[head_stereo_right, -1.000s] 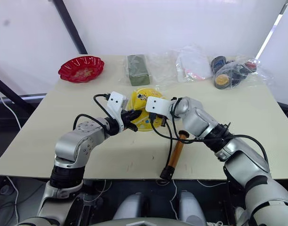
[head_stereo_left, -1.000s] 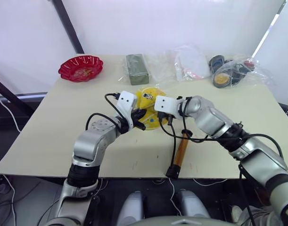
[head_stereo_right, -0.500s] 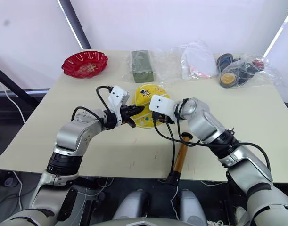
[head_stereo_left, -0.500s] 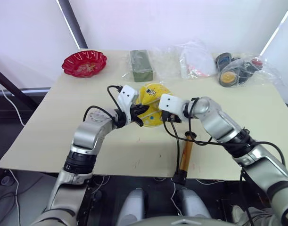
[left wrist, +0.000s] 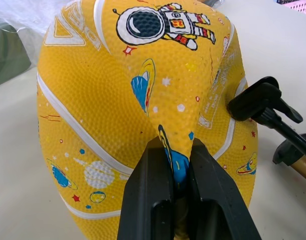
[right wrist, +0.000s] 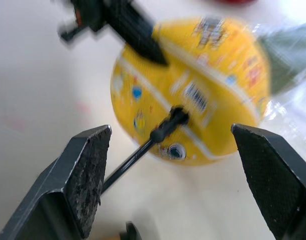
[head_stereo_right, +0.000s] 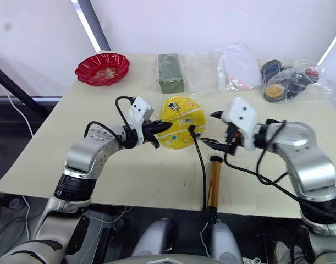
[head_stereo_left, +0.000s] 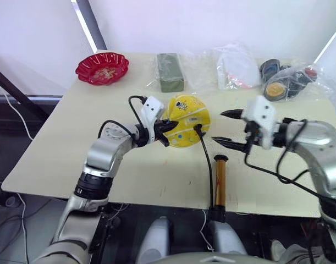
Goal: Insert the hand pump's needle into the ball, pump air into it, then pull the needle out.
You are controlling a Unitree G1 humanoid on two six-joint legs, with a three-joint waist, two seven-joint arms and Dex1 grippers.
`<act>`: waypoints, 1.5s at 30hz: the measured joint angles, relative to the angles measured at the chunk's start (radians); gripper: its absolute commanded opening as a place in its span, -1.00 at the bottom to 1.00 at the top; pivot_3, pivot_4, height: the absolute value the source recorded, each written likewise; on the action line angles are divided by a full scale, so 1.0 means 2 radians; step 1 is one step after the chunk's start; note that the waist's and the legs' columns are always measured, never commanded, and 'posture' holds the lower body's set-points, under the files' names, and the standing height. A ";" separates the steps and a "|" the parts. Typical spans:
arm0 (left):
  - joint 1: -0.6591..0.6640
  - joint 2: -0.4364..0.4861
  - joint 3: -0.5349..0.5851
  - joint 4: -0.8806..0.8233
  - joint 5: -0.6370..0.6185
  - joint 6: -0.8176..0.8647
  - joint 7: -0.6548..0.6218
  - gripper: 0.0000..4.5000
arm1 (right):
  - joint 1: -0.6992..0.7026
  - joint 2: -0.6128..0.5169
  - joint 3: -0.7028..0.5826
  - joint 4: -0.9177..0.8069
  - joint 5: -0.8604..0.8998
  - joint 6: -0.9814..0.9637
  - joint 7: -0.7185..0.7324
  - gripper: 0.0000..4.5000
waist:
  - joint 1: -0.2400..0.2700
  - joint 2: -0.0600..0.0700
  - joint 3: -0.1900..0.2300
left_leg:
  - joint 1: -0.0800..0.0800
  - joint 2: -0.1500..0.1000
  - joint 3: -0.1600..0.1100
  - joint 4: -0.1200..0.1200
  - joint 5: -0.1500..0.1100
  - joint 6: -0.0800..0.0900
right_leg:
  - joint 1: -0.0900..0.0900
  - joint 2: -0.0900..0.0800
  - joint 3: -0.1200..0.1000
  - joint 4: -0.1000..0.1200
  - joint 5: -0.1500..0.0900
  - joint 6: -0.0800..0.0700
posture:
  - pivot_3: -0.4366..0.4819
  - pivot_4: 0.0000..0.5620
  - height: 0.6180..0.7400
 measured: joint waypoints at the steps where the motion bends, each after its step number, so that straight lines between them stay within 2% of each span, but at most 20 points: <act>1: 0.000 0.002 0.000 -0.001 -0.001 0.000 -0.001 -1.00 | 0.011 -0.016 -0.022 -0.010 0.020 0.005 0.010 0.79 | 0.000 0.000 0.001 | 0.000 0.000 0.000 0.000 0.000 0.000 | 0.000 0.000 0.000 0.000 0.000 0.000 | -0.05 -0.47 1.00; 3: 0.000 0.006 0.001 -0.002 -0.002 0.001 -0.003 -1.00 | 0.033 -0.041 -0.066 -0.025 0.056 0.016 0.023 0.79 | -0.001 0.000 0.001 | 0.000 0.000 0.000 0.000 0.000 0.000 | 0.000 0.000 0.000 0.000 0.000 0.000 | -0.05 -0.47 1.00; 4: 0.000 0.007 0.001 -0.002 -0.002 0.001 -0.004 -1.00 | 0.040 -0.047 -0.081 -0.029 0.067 0.020 0.026 0.90 | -0.001 0.000 0.001 | 0.000 0.000 0.000 0.000 0.000 0.000 | 0.000 0.000 0.000 0.000 0.000 0.000 | -0.05 -0.47 1.00; 7: 0.000 0.014 0.001 0.000 -0.002 -0.004 -0.012 -1.00 | 0.080 -0.075 -0.152 -0.043 0.131 0.047 0.039 0.90 | -0.001 0.000 0.002 | 0.000 0.000 0.000 0.000 0.000 0.000 | 0.000 0.001 0.000 0.000 0.000 0.000 | -0.05 -0.47 1.00; 11: -0.005 0.018 -0.002 0.013 -0.002 -0.016 -0.020 -1.00 | 0.123 -0.103 -0.217 -0.057 0.181 0.049 0.047 0.90 | -0.001 0.000 0.002 | 0.000 0.000 0.001 0.000 0.000 0.000 | 0.000 0.001 0.000 0.000 0.000 0.000 | -0.05 -0.47 1.00; 14: -0.008 0.018 -0.004 0.020 -0.001 -0.020 -0.022 -1.00 | 0.140 -0.111 -0.234 -0.060 0.197 0.044 0.046 0.90 | -0.001 0.000 0.002 | 0.001 0.000 0.001 0.000 0.000 0.000 | 0.000 0.001 0.001 0.000 0.000 0.001 | -0.05 -0.47 1.00; 15: -0.009 0.018 -0.004 0.021 -0.002 -0.019 -0.022 -0.63 | 0.147 -0.113 -0.236 -0.060 0.199 0.040 0.045 1.00 | -0.001 0.000 0.002 | 0.001 0.000 0.001 0.001 0.000 0.000 | 0.000 0.001 0.001 0.000 0.000 0.001 | -0.05 -0.47 1.00; 16: -0.009 0.018 -0.003 0.021 -0.003 -0.017 -0.022 -0.54 | 0.153 -0.115 -0.237 -0.060 0.202 0.034 0.044 1.00 | -0.001 0.000 0.002 | 0.001 0.000 0.001 0.001 0.000 0.000 | 0.000 0.001 0.001 0.000 0.000 0.001 | -0.05 -0.47 1.00; 20: -0.008 0.029 0.001 0.022 -0.011 0.008 -0.023 0.35 | 0.167 -0.120 -0.236 -0.060 0.209 0.021 0.035 1.00 | -0.002 -0.001 0.003 | 0.000 0.000 0.001 0.001 0.000 0.000 | 0.000 0.001 0.001 0.000 0.000 0.002 | -0.05 -0.47 1.00; 21: -0.008 0.034 0.007 0.020 -0.015 0.014 -0.025 0.50 | 0.169 -0.121 -0.236 -0.060 0.210 0.017 0.034 1.00 | -0.003 -0.001 0.003 | 0.000 0.001 0.001 0.001 0.000 0.000 | 0.000 0.001 0.001 0.000 0.000 0.002 | -0.05 -0.47 1.00; 24: 0.000 0.072 0.036 -0.011 -0.040 0.044 -0.040 0.50 | 0.178 -0.126 -0.234 -0.059 0.216 0.008 0.034 1.00 | -0.004 -0.003 0.005 | 0.000 0.001 0.001 0.001 0.000 0.000 | 0.000 0.002 0.001 0.000 0.001 0.001 | -0.05 -0.47 1.00; 29: 0.012 0.136 0.103 -0.076 -0.115 0.125 -0.074 0.50 | 0.193 -0.138 -0.235 -0.057 0.226 -0.012 0.042 1.00 | -0.003 -0.004 0.006 | 0.000 0.001 0.001 0.001 0.000 0.000 | 0.000 0.001 0.001 0.000 0.000 0.001 | -0.05 -0.47 1.00; 32: 0.028 0.173 0.143 -0.113 -0.191 0.198 -0.103 0.50 | 0.204 -0.148 -0.237 -0.052 0.231 -0.024 0.054 1.00 | -0.001 -0.004 0.006 | 0.000 0.001 0.001 0.001 0.000 0.000 | 0.000 0.001 0.001 0.000 0.000 0.002 | -0.05 -0.47 1.00; 35: 0.038 0.185 0.164 -0.134 -0.257 0.269 -0.114 0.50 | 0.211 -0.156 -0.238 -0.043 0.231 -0.035 0.062 1.00 | 0.000 -0.004 0.007 | 0.000 0.001 0.001 0.001 0.000 0.000 | 0.000 0.001 0.001 0.000 0.000 0.003 | -0.05 -0.47 1.00; 37: 0.039 0.183 0.168 -0.148 -0.287 0.299 -0.111 0.50 | 0.212 -0.158 -0.238 -0.042 0.231 -0.041 0.063 1.00 | 0.000 -0.004 0.007 | 0.000 0.001 0.001 0.001 0.000 0.000 | 0.000 0.001 0.001 0.001 0.000 0.003 | -0.05 -0.47 1.00; 40: 0.028 0.138 0.167 -0.173 -0.341 0.362 -0.078 0.50 | 0.214 -0.162 -0.239 -0.038 0.231 -0.045 0.065 1.00 | 0.000 -0.004 0.007 | 0.001 0.001 0.001 0.002 0.000 0.000 | 0.001 0.001 0.001 0.001 0.000 0.003 | -0.05 -0.47 1.00; 41: 0.019 0.107 0.164 -0.175 -0.366 0.386 -0.051 0.50 | 0.217 -0.167 -0.239 -0.037 0.231 -0.046 0.066 1.00 | 0.000 -0.004 0.007 | 0.001 0.001 0.001 0.002 0.000 0.000 | 0.001 0.001 0.001 0.001 0.000 0.003 | -0.05 -0.47 1.00; 44: 0.010 0.063 0.144 -0.166 -0.412 0.412 0.003 0.50 | 0.221 -0.171 -0.240 -0.038 0.231 -0.048 0.066 1.00 | -0.001 -0.005 0.007 | 0.001 0.000 0.001 0.003 0.000 0.000 | 0.001 0.001 0.002 0.001 0.001 0.002 | -0.05 -0.47 1.00; 45: 0.001 0.042 0.134 -0.145 -0.436 0.418 0.046 0.50 | 0.226 -0.174 -0.241 -0.038 0.231 -0.048 0.065 1.00 | 0.000 -0.004 0.007 | 0.001 0.000 0.001 0.003 0.000 0.000 | 0.001 0.001 0.002 0.002 0.001 0.002 | -0.05 -0.47 1.00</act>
